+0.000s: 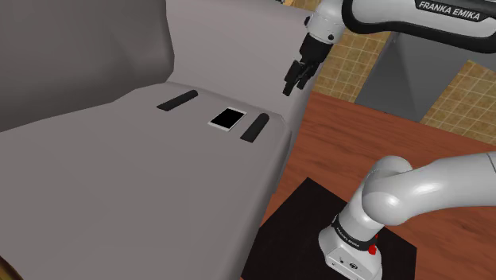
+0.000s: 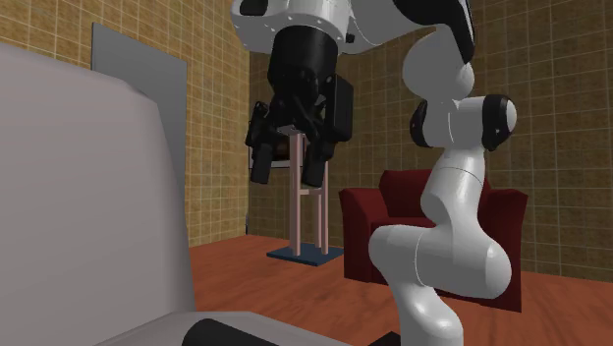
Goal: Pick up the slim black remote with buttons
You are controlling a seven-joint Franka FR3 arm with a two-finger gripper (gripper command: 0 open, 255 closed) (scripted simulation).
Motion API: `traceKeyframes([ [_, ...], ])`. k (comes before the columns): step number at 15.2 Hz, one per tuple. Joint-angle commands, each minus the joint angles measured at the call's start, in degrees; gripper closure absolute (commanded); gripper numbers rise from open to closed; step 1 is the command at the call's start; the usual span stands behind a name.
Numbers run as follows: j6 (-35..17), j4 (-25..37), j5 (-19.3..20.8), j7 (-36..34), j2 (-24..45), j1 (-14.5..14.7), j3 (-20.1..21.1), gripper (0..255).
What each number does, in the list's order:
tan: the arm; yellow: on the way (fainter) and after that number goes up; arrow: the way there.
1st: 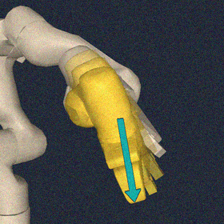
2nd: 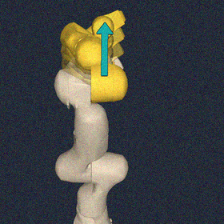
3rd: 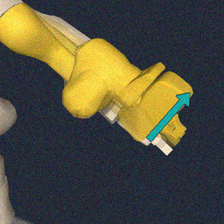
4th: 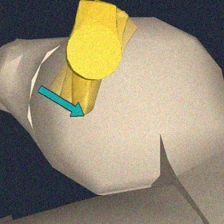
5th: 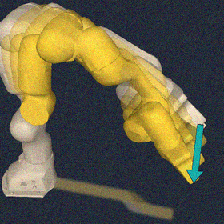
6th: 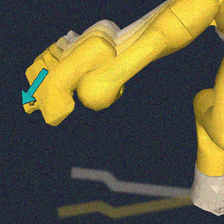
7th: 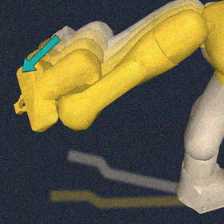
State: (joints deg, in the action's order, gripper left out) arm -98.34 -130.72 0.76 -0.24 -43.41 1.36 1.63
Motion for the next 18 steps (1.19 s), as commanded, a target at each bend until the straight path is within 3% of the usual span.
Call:
traceKeyframes([
  [1,0.00,0.00,0.00,0.00,0.00,0.00,0.00,0],
  [6,-3.14,-1.89,-2.97,-39.06,3.26,-10.81,16.64,0],
  [11,-3.00,4.25,-3.48,-78.22,14.12,-23.51,32.33,0],
  [18,-7.51,0.01,-3.78,-79.30,14.49,-23.45,33.37,0],
])
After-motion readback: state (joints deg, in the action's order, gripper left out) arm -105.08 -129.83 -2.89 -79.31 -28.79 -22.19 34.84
